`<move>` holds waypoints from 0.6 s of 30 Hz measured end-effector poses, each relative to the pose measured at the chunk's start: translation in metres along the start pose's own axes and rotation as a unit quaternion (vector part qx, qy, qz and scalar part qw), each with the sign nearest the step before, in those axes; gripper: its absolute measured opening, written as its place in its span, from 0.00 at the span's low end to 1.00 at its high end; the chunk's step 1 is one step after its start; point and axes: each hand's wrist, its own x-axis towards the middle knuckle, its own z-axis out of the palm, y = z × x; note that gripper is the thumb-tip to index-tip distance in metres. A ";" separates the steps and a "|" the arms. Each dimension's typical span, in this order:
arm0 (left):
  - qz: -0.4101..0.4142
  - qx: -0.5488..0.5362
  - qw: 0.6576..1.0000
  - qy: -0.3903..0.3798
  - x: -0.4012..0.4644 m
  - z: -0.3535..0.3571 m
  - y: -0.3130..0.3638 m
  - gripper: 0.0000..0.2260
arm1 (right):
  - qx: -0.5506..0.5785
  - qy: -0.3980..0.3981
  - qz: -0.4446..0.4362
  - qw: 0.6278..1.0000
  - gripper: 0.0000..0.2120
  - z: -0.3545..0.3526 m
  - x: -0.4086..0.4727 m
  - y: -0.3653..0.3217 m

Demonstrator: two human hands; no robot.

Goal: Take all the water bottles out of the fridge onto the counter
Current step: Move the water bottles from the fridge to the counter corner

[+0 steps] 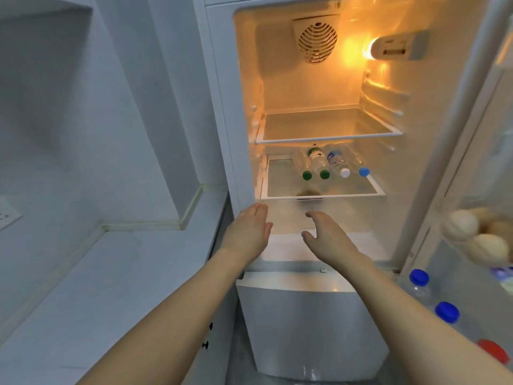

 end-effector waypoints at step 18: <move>-0.085 -0.085 0.992 -0.047 0.143 0.058 0.019 0.18 | 0.101 0.062 0.121 0.986 0.18 -0.029 0.118 0.065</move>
